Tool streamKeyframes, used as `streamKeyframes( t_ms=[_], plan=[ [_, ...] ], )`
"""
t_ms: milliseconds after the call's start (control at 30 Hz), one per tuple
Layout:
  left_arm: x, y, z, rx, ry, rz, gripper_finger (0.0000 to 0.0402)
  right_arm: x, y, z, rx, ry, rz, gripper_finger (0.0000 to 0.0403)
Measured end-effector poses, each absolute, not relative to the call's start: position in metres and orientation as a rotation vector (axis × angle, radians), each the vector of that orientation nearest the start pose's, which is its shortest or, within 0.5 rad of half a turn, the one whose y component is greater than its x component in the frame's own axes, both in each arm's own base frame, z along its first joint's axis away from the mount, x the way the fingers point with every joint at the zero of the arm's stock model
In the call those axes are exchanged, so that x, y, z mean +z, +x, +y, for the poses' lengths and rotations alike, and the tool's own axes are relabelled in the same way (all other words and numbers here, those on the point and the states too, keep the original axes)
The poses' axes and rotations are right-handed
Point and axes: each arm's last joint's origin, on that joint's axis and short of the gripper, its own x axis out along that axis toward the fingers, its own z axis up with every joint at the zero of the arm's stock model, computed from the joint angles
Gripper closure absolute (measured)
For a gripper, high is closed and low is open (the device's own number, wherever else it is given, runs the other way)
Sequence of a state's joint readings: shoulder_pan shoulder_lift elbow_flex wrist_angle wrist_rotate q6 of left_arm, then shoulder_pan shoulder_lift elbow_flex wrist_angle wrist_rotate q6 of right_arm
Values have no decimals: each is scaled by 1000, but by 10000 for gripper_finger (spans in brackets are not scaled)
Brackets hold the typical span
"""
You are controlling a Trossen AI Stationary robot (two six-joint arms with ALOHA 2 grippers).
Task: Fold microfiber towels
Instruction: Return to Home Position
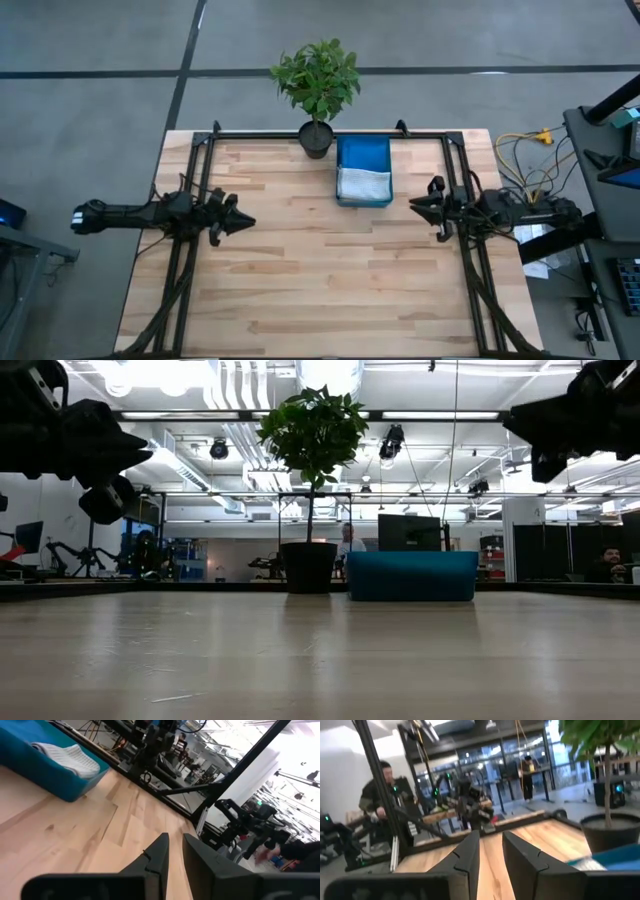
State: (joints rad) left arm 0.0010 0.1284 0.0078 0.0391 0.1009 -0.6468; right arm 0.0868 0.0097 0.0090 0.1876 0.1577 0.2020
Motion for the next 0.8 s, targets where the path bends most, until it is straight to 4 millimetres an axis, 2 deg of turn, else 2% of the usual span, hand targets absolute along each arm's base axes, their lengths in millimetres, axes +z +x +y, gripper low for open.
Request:
streamKeyframes(
  t_ms=[233,800],
  plan=[
    [158,106,-3,-65,-651,127,361,176,97,4,-60,221,-115,323],
    [157,107,-3,-62,-651,136,361,176,97,4,-60,221,-114,323]
  ],
)
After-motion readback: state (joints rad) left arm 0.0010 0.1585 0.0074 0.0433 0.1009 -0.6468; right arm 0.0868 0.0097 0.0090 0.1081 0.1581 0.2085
